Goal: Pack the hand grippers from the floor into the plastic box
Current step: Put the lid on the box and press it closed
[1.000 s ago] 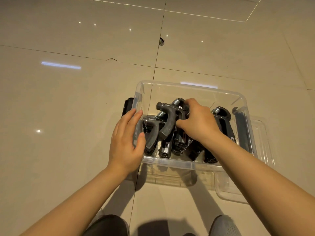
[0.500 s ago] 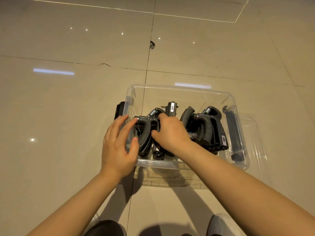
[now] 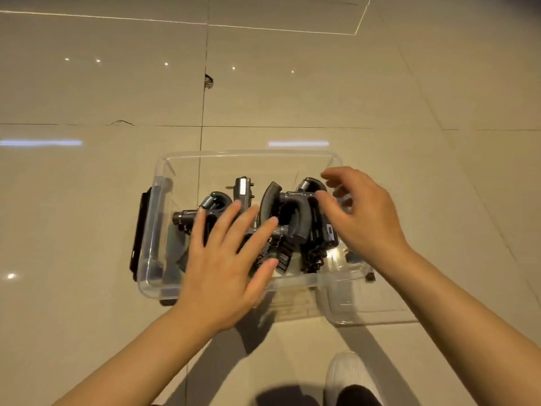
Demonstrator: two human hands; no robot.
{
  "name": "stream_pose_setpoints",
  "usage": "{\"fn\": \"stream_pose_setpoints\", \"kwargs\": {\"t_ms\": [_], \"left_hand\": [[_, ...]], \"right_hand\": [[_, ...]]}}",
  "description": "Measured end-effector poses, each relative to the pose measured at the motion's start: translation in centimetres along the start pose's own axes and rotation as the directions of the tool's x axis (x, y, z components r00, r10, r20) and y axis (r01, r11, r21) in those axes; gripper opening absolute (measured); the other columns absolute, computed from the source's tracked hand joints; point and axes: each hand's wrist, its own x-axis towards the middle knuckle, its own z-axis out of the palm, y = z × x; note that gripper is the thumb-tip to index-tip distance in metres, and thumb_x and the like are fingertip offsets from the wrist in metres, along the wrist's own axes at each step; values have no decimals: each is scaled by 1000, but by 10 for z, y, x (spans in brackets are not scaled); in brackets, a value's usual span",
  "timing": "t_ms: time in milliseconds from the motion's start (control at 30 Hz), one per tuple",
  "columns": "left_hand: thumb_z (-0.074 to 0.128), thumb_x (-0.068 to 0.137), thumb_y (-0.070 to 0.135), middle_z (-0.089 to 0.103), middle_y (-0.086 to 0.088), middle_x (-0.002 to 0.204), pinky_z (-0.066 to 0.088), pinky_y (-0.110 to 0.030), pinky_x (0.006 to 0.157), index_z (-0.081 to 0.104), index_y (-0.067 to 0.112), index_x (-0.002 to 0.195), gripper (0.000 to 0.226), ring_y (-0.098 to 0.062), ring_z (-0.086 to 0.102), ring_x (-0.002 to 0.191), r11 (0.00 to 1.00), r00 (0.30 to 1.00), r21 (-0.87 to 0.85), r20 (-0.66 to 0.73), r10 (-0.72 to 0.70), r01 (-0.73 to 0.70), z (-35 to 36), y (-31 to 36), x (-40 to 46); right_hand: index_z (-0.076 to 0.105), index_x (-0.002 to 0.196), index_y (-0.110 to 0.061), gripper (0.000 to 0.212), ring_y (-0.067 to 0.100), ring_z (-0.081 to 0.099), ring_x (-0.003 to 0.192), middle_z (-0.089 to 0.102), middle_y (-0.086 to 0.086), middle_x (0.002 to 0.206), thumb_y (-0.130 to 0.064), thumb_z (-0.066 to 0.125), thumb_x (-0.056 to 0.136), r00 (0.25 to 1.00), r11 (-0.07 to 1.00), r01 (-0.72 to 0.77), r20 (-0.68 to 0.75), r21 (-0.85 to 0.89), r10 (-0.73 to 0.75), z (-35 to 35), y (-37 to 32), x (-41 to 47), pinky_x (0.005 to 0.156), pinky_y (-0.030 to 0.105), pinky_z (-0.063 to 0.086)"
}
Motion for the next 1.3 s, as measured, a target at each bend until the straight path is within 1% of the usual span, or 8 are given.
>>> {"fn": "stream_pose_setpoints", "kwargs": {"t_ms": [167, 333, 467, 767, 933, 1067, 1133, 1300], "left_hand": [[18, 94, 64, 29, -4, 153, 17, -61, 109, 29, 31, 146, 63, -24, 18, 144, 963, 930, 135, 320, 179, -232, 36, 33, 21], [17, 92, 68, 32, -4, 151, 18, -57, 110, 29, 30, 146, 67, -23, 20, 143, 963, 917, 162, 373, 141, -214, 37, 36, 22], [20, 91, 67, 33, -4, 151, 19, -56, 111, 28, 29, 147, 68, -22, 19, 143, 960, 908, 182, 399, 126, -213, 36, 38, 25], [23, 91, 63, 42, -7, 145, 20, -54, 112, 31, 26, 145, 66, -25, 26, 140, 952, 911, 214, 394, 122, -220, 34, 43, 25], [23, 91, 63, 45, -10, 143, 21, -54, 111, 32, 25, 145, 67, -27, 29, 138, 950, 918, 220, 375, 126, -221, 34, 43, 24], [23, 90, 63, 45, -11, 142, 21, -54, 110, 33, 25, 145, 67, -28, 30, 138, 954, 928, 214, 352, 124, -209, 34, 44, 24], [22, 90, 64, 45, -11, 142, 21, -55, 110, 32, 25, 145, 68, -28, 29, 138, 954, 926, 212, 354, 128, -213, 35, 44, 24], [24, 90, 64, 41, -11, 145, 20, -57, 110, 31, 26, 146, 68, -27, 25, 140, 959, 928, 197, 349, 126, -204, 32, 46, 23]], "right_hand": [[53, 126, -19, 35, 16, 53, 106, 56, -1, 122, -27, 56, 91, 922, 926, -372, -145, -72, 359, -23, 113, -35, 84, 28, 40], [33, 143, -17, 60, 33, 45, 124, 43, 12, 140, -30, 56, 90, 630, 642, -760, 129, -102, 766, -10, 203, -88, 99, 39, 37], [28, 145, -24, 70, 30, 47, 124, 43, 6, 143, -35, 58, 82, 541, 560, -828, 255, -4, 802, 1, 222, -108, 104, 44, 39], [11, 150, -27, 79, 33, 39, 131, 30, 8, 151, -22, 59, 87, 447, 441, -893, 280, 88, 850, -1, 232, -106, 103, 40, 37], [25, 147, -22, 67, 34, 44, 125, 30, 8, 147, -34, 55, 89, 384, 368, -922, 155, 121, 910, -17, 229, -117, 99, 41, 39], [57, 121, -25, 33, 23, 52, 103, 44, 6, 135, -37, 48, 92, 410, 368, -854, 41, 368, 911, -33, 213, -119, 95, 39, 41], [59, 105, -26, 17, 15, 52, 89, 54, 4, 122, -31, 48, 93, 458, 402, -773, -7, 491, 889, -43, 196, -115, 78, 29, 40], [57, 105, -24, 14, 0, 56, 85, 66, -2, 100, -23, 51, 92, 589, 482, -635, -26, 604, 808, -57, 143, -93, 62, 18, 37]]}}
